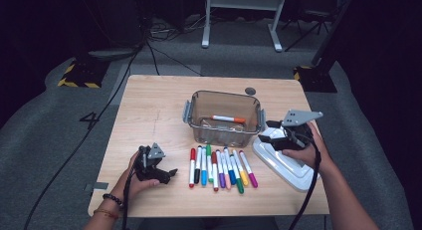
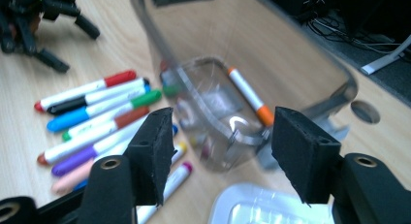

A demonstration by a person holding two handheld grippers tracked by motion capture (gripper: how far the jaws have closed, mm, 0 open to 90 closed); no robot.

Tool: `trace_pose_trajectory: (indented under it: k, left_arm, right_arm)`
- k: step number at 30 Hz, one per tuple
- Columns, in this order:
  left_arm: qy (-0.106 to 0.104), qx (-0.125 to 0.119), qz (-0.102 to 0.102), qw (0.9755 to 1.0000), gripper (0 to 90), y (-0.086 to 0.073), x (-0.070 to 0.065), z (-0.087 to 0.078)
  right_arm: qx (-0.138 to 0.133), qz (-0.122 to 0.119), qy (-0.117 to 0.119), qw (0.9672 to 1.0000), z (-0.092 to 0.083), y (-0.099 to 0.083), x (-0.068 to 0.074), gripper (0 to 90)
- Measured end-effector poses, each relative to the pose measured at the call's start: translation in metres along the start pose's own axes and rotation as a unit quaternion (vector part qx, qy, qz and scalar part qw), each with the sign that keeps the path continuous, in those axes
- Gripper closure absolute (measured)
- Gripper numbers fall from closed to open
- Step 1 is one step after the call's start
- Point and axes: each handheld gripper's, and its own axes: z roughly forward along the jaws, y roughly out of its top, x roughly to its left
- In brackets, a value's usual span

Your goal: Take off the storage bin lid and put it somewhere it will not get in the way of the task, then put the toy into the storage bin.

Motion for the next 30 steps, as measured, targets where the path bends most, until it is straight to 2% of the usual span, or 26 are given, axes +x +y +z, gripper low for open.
trace_pose_trajectory:
  k: [5, 8, 16, 20, 26, 30]
  left_arm:
    - [0.001, 0.000, 0.001, 1.0000, 6.3, 0.000, 0.000, 0.000]
    - [0.001, 0.000, 0.001, 1.0000, 6.3, 0.000, 0.000, 0.000]
    - [-0.001, -0.001, 0.002, 1.0000, 6.2, 0.000, 0.000, 0.000]
    - [-0.004, -0.001, 0.004, 1.0000, 6.2, 0.001, 0.000, 0.001]
    - [-0.003, -0.001, 0.004, 1.0000, 6.3, 0.001, 0.000, 0.001]
    - [-0.003, -0.001, 0.005, 1.0000, 6.2, 0.001, 0.000, 0.000]
  right_arm:
    - [-0.001, 0.017, 0.003, 0.9998, -0.002, -0.031, 0.016, 38.5]
    - [0.016, 0.021, 0.006, 0.9996, 0.004, -0.051, 0.027, 37.2]
    - [0.049, 0.039, 0.019, 0.9978, 0.024, -0.088, 0.038, 37.3]
    - [0.059, 0.047, 0.020, 0.9970, 0.028, -0.100, 0.040, 37.5]
    - [0.059, 0.057, 0.029, 0.9962, 0.032, -0.107, 0.044, 38.0]
    - [0.059, 0.047, 0.038, 0.9965, 0.038, -0.105, 0.053, 38.2]
